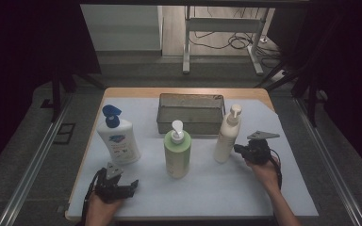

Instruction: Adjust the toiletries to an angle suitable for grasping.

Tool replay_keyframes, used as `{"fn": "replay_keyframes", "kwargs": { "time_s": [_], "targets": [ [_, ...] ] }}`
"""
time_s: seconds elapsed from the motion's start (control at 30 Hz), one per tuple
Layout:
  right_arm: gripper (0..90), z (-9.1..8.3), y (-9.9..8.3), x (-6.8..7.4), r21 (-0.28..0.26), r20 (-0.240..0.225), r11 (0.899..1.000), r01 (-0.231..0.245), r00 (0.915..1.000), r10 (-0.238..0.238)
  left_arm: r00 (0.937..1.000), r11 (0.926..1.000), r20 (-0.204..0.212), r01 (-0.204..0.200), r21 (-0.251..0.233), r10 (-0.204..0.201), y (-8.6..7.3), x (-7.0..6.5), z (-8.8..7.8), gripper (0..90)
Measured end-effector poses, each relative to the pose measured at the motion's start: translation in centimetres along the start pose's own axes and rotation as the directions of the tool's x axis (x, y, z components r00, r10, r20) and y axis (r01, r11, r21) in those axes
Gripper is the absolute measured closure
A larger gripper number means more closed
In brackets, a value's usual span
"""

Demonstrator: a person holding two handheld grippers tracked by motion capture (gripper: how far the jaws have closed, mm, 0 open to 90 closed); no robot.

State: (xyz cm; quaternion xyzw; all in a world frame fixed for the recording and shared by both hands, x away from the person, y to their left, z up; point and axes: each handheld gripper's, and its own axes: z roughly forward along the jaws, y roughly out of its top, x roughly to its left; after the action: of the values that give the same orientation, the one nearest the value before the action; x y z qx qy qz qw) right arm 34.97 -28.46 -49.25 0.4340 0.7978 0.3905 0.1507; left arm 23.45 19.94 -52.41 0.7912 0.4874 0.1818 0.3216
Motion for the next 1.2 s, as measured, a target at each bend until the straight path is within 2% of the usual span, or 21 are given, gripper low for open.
{"fn": "replay_keyframes", "kwargs": {
  "time_s": [0.13, 0.17, 0.27, 0.3, 0.33, 0.4, 0.47, 0.53, 0.6, 0.63, 0.67, 0.8, 0.93, 1.2],
  "targets": [
    [89.4, -0.9, -0.2, 0.5, -0.006, -0.006, 1.0, -0.004, 1.0, 0.004, 1.0, 1.0, 0.0, 0.0, 0.0, 0.0, 0.0, 0.0, 0.0, 13.5],
    [89.9, -1.6, -0.6, 1.0, -0.011, -0.014, 1.0, 0.007, 0.9999, -0.007, 1.0, 1.0, 0.0, 0.0, 0.0, 0.0, 0.0, 0.0, 0.0, 13.5],
    [90.0, -2.1, -1.0, 1.8, -0.015, -0.031, 1.0, 0.008, 0.9995, -0.008, 1.0, 1.0, 0.0, -0.001, 0.001, 0.001, 0.0, 0.0, 0.0, 13.5],
    [90.0, -2.1, -1.0, 1.8, -0.015, -0.031, 1.0, 0.008, 0.9995, -0.008, 1.0, 1.0, 0.0, -0.001, 0.001, 0.001, 0.0, 0.0, 0.0, 13.5],
    [90.0, -2.4, -1.4, 2.4, -0.017, -0.051, 1.0, 0.011, 0.9986, -0.012, 1.0, 1.0, 0.0, -0.001, 0.0, 0.001, 0.0, 0.0, 0.0, 13.5],
    [90.0, -2.5, -1.4, 2.7, -0.015, -0.058, 1.0, 0.011, 0.9983, -0.012, 1.0, 1.0, 0.0, -0.001, 0.001, 0.001, 0.0, 0.0, 0.0, 13.5],
    [90.0, -2.6, -1.6, 3.8, -0.02, -0.08, 0.999, 0.027, 0.9964, -0.029, 1.0, 1.0, -0.001, -0.001, 0.0, 0.001, 0.0, 0.0, 0.0, 13.5],
    [90.0, -2.5, -1.6, 4.2, -0.019, -0.088, 0.999, 0.031, 0.9956, -0.033, 1.0, 1.0, 0.0, -0.001, 0.0, 0.001, 0.0, 0.0, 0.0, 13.5],
    [90.0, -2.2, -1.3, 5.3, -0.023, -0.096, 0.998, 0.051, 0.994, -0.053, 1.0, 1.0, -0.001, -0.001, 0.0, 0.001, 0.0, 0.0, 0.0, 13.5],
    [90.0, -2.2, -1.3, 5.3, -0.023, -0.096, 0.998, 0.051, 0.994, -0.053, 1.0, 1.0, -0.001, -0.001, 0.0, 0.001, 0.0, 0.0, 0.0, 13.5],
    [90.0, -1.9, -1.0, 6.0, -0.021, -0.101, 0.998, 0.06, 0.993, -0.062, 1.0, 1.0, 0.0, -0.001, 0.0, 0.001, 0.0, 0.0, 0.0, 13.5],
    [90.0, -1.0, -0.4, 7.2, -0.027, -0.1, 0.997, 0.072, 0.9921, -0.075, 1.0, 1.0, -0.001, -0.001, 0.0, 0.001, 0.0, 0.0, 0.0, 13.5],
    [90.0, -0.1, 0.2, 7.9, -0.033, -0.087, 0.996, 0.079, 0.9928, -0.082, 1.0, 1.0, -0.001, 0.0, 0.0, 0.0, 0.0, 0.0, 0.0, 13.5],
    [90.0, 1.3, 0.5, 8.4, -0.035, -0.042, 0.996, 0.076, 0.9961, -0.078, 1.0, 1.0, 0.0, -0.001, 0.0, 0.001, 0.0, 0.0, 0.0, 13.5]
  ]
}}
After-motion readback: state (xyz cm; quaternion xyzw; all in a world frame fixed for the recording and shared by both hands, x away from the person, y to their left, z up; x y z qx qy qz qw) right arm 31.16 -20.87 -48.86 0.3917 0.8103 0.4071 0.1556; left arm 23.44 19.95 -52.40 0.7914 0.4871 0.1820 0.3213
